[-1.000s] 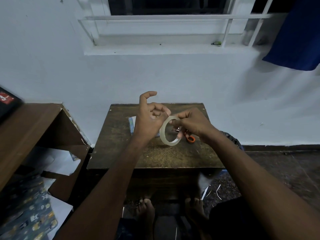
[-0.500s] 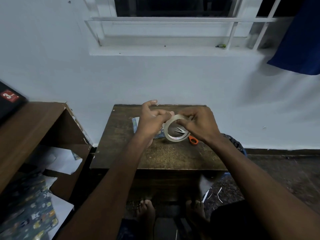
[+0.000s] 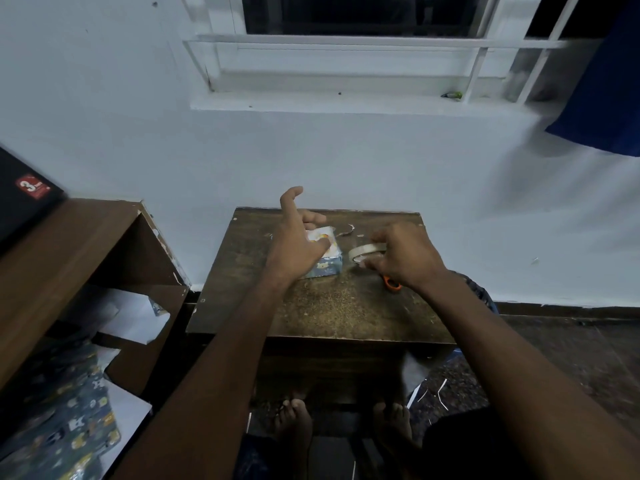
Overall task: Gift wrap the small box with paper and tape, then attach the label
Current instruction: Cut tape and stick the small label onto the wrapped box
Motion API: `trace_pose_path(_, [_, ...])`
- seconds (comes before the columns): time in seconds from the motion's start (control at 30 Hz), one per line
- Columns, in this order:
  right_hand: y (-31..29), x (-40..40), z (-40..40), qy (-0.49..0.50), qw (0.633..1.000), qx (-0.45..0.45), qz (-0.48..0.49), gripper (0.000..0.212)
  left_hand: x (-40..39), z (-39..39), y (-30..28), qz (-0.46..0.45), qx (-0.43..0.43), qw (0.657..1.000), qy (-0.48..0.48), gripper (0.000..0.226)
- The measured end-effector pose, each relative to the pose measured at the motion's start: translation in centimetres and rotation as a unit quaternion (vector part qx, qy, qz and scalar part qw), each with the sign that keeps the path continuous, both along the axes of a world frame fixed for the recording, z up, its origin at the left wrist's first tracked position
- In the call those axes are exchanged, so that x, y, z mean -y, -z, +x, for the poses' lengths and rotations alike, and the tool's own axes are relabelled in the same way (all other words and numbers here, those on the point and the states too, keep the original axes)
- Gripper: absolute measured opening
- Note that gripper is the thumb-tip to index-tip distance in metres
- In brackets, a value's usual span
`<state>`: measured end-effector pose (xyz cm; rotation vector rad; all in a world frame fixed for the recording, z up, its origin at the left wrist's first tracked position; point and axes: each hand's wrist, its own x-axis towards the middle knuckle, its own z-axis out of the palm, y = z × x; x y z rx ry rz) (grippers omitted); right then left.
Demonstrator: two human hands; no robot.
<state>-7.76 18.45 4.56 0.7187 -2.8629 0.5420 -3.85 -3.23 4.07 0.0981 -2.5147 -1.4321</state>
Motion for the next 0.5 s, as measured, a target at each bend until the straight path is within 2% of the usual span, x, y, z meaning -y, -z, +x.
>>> trace_pose_path(0.13, [0.4,0.9,-0.4,0.026,0.996,0.054,0.068,0.037,0.7,0.3,0.5,-0.107,0.051,0.993,0.017,0.134])
trace_pose_path(0.33, [0.9,1.8,-0.5,0.008,0.982,0.132,0.134,0.04,0.9,-0.1,1.3,-0.16,0.084,0.983,0.03,0.141])
trace_pose_path(0.4, [1.1,1.6,-0.7,0.007,0.981,0.142,0.129,0.039,0.9,-0.2,1.5,-0.166,0.086,0.982,0.027,0.14])
trace_pose_path(0.5, [0.6,1.4,-0.7,0.015,0.988,0.149,0.048,0.039,1.1,-0.3,1.8,-0.167,0.077,0.982,0.026,0.139])
